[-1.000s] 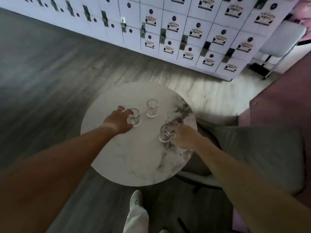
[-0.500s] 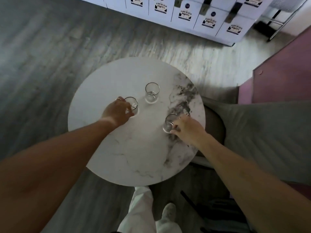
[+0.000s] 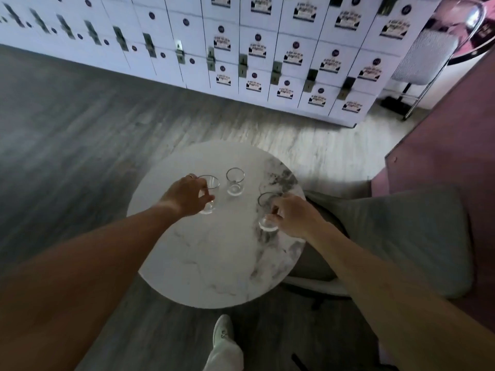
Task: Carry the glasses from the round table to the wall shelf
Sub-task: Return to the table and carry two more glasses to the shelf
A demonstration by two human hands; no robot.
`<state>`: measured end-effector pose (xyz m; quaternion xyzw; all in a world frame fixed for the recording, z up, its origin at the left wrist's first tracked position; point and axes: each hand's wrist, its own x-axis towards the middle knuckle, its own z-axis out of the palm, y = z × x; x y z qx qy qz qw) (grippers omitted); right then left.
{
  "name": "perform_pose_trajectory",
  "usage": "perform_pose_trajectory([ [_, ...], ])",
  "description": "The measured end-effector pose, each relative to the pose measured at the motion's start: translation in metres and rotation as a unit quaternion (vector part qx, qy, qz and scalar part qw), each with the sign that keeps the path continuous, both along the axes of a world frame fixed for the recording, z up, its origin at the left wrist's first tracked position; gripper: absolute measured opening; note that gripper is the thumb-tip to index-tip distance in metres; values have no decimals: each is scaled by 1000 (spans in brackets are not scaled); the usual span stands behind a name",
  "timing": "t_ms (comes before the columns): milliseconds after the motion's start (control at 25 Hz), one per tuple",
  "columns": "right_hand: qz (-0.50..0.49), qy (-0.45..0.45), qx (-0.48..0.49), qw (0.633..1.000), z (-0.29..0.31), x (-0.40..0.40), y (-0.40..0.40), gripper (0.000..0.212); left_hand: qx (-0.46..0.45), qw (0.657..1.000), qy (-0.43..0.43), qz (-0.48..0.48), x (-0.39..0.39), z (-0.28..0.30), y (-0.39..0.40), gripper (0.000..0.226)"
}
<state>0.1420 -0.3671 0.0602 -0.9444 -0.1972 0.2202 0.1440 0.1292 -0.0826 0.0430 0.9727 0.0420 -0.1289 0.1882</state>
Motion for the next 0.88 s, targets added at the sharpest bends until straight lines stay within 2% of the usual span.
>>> perform_pose_trajectory([
  [40, -1, -10, 6, 1000, 10, -1, -1, 14, 2, 1000, -12, -1, -2, 12, -2, 30],
  [200, -15, -88, 27, 996, 75, -16, -20, 38, 14, 996, -86, -14, -19, 84, -25, 30],
  [360, -40, -145, 83, 985, 149, -38, -58, 25, -4, 985, -171, -24, -34, 160, -68, 22],
  [560, -73, -257, 115, 957, 242, -66, -126, 24, -24, 969, -238, -61, -51, 252, -147, 21],
  [760, -137, -303, 88, 939, 296, -104, -186, 26, -66, 950, -274, -138, -61, 312, -217, 18],
  [880, -219, -339, 50, 914, 327, -135, -247, 25, -92, 920, -309, -224, -58, 345, -285, 21],
])
